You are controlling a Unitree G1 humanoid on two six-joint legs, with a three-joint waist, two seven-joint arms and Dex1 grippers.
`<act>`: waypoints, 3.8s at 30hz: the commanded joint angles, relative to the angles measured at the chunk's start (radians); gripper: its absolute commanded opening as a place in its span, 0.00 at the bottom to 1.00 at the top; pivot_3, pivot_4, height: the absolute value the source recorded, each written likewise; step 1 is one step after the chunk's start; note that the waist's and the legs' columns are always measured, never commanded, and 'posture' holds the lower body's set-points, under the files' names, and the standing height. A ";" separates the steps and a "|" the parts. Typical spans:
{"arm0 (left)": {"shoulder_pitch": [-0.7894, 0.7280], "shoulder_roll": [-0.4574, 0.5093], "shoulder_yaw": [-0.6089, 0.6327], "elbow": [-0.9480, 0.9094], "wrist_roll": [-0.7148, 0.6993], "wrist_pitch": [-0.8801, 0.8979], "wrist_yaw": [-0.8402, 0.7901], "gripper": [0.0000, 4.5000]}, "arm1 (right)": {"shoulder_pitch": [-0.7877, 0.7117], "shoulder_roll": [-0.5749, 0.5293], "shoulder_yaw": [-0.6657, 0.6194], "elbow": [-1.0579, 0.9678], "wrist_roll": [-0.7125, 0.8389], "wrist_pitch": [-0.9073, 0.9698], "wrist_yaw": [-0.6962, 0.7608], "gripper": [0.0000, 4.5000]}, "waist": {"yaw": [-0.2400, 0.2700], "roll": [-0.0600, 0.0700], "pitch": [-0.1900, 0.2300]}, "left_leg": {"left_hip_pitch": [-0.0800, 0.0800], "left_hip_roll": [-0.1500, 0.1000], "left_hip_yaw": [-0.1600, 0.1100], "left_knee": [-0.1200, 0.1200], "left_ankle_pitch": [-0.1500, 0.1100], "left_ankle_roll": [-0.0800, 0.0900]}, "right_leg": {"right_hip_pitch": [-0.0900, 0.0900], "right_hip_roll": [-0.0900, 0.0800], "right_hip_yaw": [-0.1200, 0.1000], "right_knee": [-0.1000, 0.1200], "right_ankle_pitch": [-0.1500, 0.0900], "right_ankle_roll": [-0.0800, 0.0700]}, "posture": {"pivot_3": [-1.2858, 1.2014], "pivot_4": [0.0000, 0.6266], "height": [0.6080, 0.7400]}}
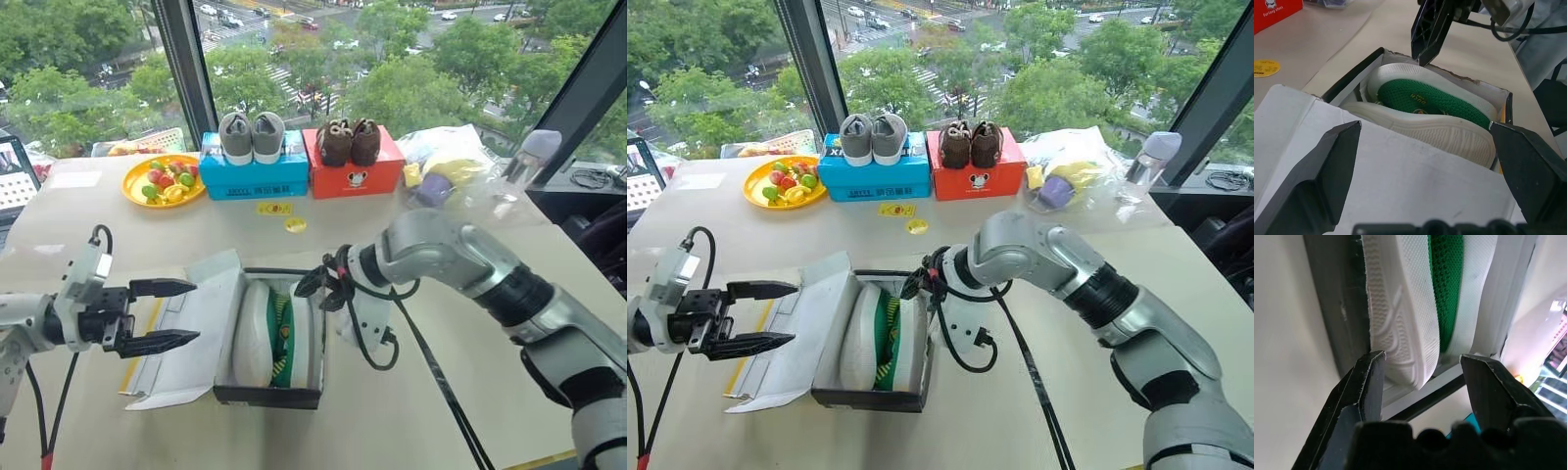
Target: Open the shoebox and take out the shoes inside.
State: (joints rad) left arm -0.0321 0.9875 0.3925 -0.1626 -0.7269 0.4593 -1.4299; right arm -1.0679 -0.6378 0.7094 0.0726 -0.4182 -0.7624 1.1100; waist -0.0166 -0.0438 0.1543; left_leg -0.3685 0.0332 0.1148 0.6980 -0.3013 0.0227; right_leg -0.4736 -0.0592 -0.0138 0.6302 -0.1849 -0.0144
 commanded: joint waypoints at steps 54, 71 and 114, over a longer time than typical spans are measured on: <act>-0.060 -0.024 -0.035 0.043 0.024 -0.057 -0.001 1.00 | 0.027 -0.039 -0.167 -0.052 -0.176 -0.076 -0.163 0.10 | 0.001 0.000 0.000 | 0.002 0.000 0.000 -0.001 0.001 -0.001 | 0.002 0.000 0.000 0.001 0.000 -0.003 | 0.52 0.24 0.93; -0.063 -0.016 -0.035 0.034 0.024 -0.048 0.001 1.00 | 0.080 -0.017 -0.258 0.002 0.016 -0.011 -0.242 0.10 | 0.000 0.000 0.000 | 0.000 0.001 -0.001 0.001 0.000 0.000 | 0.000 0.001 0.000 0.000 0.000 -0.003 | 0.52 0.24 0.93; -0.178 -0.028 -0.119 0.054 0.034 -0.029 0.011 1.00 | 0.975 0.025 -0.637 -0.357 -0.488 1.013 -0.528 0.31 | -0.021 -0.002 -0.001 | 0.002 -0.001 -0.003 0.005 -0.002 0.006 | 0.005 0.002 0.003 0.002 0.000 0.006 | 0.52 0.24 0.93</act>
State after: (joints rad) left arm -0.1919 0.9527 0.2660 -0.1025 -0.6867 0.4240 -1.4152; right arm -0.1026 -0.6157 0.0669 -0.2629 -0.9431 0.2410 0.5480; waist -0.0371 -0.0461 0.1532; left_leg -0.3656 0.0325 0.1113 0.7029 -0.3029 0.0288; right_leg -0.4673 -0.0570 -0.0107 0.6317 -0.1852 -0.0085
